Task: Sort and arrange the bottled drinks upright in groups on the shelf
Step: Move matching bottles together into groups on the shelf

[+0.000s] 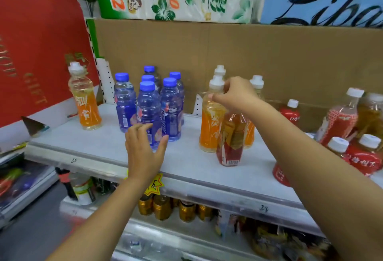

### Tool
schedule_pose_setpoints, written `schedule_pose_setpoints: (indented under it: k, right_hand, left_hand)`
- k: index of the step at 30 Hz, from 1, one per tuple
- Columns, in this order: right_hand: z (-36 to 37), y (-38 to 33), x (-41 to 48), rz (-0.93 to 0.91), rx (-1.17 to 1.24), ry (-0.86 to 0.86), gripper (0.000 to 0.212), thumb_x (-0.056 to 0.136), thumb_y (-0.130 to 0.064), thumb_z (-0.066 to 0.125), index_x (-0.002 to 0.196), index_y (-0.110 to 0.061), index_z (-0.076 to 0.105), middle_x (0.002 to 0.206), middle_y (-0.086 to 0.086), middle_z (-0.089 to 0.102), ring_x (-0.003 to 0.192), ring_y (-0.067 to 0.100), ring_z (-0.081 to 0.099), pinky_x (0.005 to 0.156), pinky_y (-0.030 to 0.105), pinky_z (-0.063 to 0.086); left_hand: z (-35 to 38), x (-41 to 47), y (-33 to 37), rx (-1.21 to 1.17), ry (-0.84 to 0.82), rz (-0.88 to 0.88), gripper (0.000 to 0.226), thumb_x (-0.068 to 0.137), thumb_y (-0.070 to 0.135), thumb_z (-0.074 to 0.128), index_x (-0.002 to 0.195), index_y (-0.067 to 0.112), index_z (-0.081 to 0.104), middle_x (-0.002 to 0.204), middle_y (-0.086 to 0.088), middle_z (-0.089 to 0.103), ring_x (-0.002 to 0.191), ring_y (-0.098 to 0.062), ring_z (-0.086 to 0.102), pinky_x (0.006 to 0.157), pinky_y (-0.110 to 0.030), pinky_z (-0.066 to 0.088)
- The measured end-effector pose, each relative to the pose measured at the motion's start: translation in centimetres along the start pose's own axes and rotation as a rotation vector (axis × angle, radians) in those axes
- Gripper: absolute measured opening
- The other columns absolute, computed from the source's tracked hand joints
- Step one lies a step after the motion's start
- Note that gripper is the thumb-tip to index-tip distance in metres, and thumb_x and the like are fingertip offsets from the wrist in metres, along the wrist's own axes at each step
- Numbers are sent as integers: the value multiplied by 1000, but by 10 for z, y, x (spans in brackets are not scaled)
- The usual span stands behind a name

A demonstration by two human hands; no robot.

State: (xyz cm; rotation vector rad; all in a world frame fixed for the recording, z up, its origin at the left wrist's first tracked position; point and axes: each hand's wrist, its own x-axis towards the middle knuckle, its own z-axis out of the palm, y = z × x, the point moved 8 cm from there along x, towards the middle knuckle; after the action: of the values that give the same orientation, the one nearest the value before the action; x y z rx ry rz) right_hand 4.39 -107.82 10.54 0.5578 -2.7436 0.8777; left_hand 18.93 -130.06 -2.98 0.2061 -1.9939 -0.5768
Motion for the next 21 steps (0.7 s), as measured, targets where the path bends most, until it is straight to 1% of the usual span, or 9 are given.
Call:
schedule_pose_setpoints:
  k: [2,5,8,10,12,14,17,19,21]
  right_hand:
    - [-3,5,0,-19,30,-29,32,87,-45,73,83,-13,68,80,5,70,75,24,68,57,31,47]
    - [-17,9,-1,-74,60,14,39,91,-46,67,102,-9,74,100,8,76,95,25,69,86,42,57]
    - [-57,22,-7,-112,223,273,32,93,-41,66,109,-15,72,101,-3,72,95,13,66,86,30,54]
    - [-77,36,-10,-111,272,395,29,92,-39,68,109,-15,69,101,-4,68,96,13,63,86,29,53]
    - [-81,52,-5,-86,233,411,35,90,-42,70,114,-16,64,110,-2,62,106,17,59,95,36,52]
    - [-77,70,4,-12,205,360,50,88,-48,71,124,-16,59,122,1,58,119,21,53,102,41,49]
    - [-59,91,12,128,314,170,69,89,-50,71,142,-11,50,137,5,57,122,23,56,94,33,47]
    - [-47,98,14,158,395,80,67,91,-47,70,144,-13,49,136,5,60,113,20,59,81,28,46]
    - [-44,102,14,137,428,80,57,93,-42,68,141,-16,52,130,2,63,106,18,61,68,25,45]
  left_hand:
    - [10,6,21,-120,-97,7,49,89,40,71,125,11,55,118,-4,56,110,-20,53,93,-39,49]
    - [33,22,52,-340,-278,-157,50,91,38,71,134,20,53,123,6,61,113,-9,58,98,-31,51]
    - [54,46,79,-522,-393,-315,55,96,45,61,145,25,47,135,7,60,121,-10,57,106,-38,49]
    - [68,61,97,-593,-463,-346,63,96,50,57,151,24,39,146,2,53,131,-14,52,108,-42,47]
    - [81,73,112,-624,-501,-363,70,95,53,57,154,24,35,153,0,47,136,-17,48,109,-41,46]
    - [93,83,124,-647,-509,-372,71,94,54,59,154,23,36,150,2,49,131,-14,50,103,-34,48]
    - [106,94,131,-604,-524,-371,56,96,53,58,144,24,49,130,7,59,118,-11,56,86,-25,47]
    - [112,97,128,-555,-528,-382,50,98,52,55,138,23,54,123,6,62,113,-14,59,81,-26,46]
    - [114,98,125,-513,-515,-380,48,99,52,52,137,23,55,121,5,63,108,-13,59,77,-26,45]
